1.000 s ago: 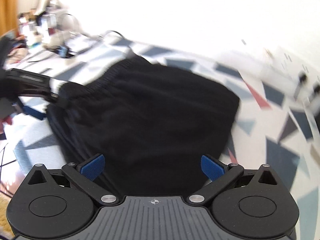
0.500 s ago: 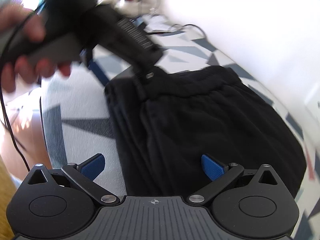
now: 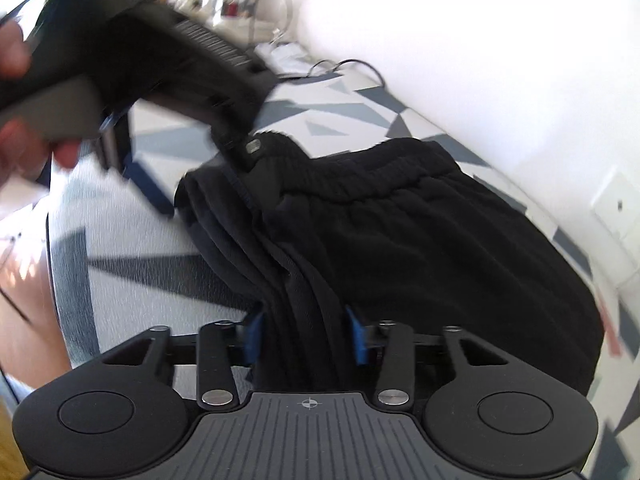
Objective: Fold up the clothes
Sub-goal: 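Grasp the folded trousers' edge with the right gripper while the left gripper grasps the waistband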
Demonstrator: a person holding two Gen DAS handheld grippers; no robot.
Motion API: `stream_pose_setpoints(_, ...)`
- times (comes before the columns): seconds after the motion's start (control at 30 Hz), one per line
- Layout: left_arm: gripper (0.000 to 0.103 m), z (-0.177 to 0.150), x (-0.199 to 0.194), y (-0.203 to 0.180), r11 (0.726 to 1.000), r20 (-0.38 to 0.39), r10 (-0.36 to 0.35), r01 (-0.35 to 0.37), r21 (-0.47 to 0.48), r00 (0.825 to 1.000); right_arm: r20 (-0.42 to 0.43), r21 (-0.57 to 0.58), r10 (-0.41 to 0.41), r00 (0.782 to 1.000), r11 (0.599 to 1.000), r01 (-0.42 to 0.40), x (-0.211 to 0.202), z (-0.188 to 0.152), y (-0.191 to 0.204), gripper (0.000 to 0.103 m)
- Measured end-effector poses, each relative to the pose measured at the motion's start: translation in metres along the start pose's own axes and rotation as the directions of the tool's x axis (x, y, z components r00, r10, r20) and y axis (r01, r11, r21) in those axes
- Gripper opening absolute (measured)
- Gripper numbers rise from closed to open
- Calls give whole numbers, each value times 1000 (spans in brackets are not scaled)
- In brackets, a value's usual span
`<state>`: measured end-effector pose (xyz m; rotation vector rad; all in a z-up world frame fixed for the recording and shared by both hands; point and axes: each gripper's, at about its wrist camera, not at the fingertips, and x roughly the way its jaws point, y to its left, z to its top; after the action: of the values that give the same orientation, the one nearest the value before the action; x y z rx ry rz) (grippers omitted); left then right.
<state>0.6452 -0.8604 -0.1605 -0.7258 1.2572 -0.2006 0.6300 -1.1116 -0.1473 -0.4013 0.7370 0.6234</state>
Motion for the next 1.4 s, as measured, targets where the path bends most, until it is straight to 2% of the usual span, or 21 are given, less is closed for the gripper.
stream_pose_setpoints(0.13,103,-7,10,-11,999,-1,-40,40,-4,999,24,112,43,999,993,-46,-7,-1,-15,29)
stream_pose_setpoints(0.23,103,-7,16,-22,998,52,-56,56,9,997,43,179,70,997,981,-76,-12,-3,-24,28)
stream_pose_setpoints(0.3,102,-5,21,-29,999,95,-44,42,28,995,50,170,71,996,982,-79,-15,-4,-24,28)
stream_pose_setpoints(0.43,102,-6,30,-51,991,157,15,-36,131,988,64,157,78,995,984,-87,-18,-6,-24,28)
stream_pose_setpoints(0.57,95,-16,33,-65,955,236,103,-162,249,966,82,169,85,993,981,-98,-21,-9,-27,27)
stream_pose_setpoints(0.63,83,-19,34,-70,938,259,150,-220,269,954,82,168,90,993,980,-103,-22,-10,-27,27)
stream_pose_setpoints(0.67,79,-19,33,-71,933,264,163,-235,271,951,79,163,97,992,981,-109,-23,-10,-27,29)
stream_pose_setpoints(0.7,70,-18,31,-71,932,267,168,-241,270,949,76,159,103,992,981,-114,-25,-11,-27,30)
stream_pose_setpoints(0.73,62,-16,30,-69,936,265,164,-234,263,950,72,154,110,991,981,-120,-26,-11,-27,32)
stream_pose_setpoints(0.8,53,-13,26,-64,948,257,145,-208,240,955,73,153,123,990,979,-133,-33,-15,-30,41)
stream_pose_setpoints(0.83,48,-11,25,-62,950,257,140,-202,237,956,76,159,126,989,978,-137,-39,-18,-32,49)
stream_pose_setpoints(0.87,46,-9,24,-63,950,258,136,-200,240,957,79,181,122,989,974,-135,-46,-21,-37,56)
stream_pose_setpoints(0.9,44,-8,23,-63,947,260,133,-199,250,957,84,219,115,990,967,-131,-53,-25,-45,70)
stream_pose_setpoints(0.93,43,-8,20,-62,944,260,128,-198,263,957,88,260,107,990,957,-127,-59,-29,-54,75)
stream_pose_setpoints(0.97,42,-8,18,-60,941,261,124,-197,274,957,92,300,99,991,946,-123,-66,-34,-64,76)
stream_pose_setpoints(1.03,41,-7,16,-57,938,264,120,-196,286,957,101,406,68,993,908,-104,-78,-44,-85,83)
stream_pose_setpoints(1.1,41,-6,14,-52,937,265,117,-195,289,957,107,527,26,994,846,-79,-85,-56,-111,84)
stream_pose_setpoints(1.23,45,-5,14,-46,942,259,101,-175,285,961,131,751,-63,989,658,-58,-77,-78,-165,84)
stream_pose_setpoints(1.33,51,-4,15,-41,947,253,82,-155,283,964,143,857,-108,984,510,-69,-61,-88,-196,84)
stream_pose_setpoints(1.4,51,-3,15,-38,948,249,67,-139,286,966,138,891,-129,982,449,-66,-51,-92,-210,84)
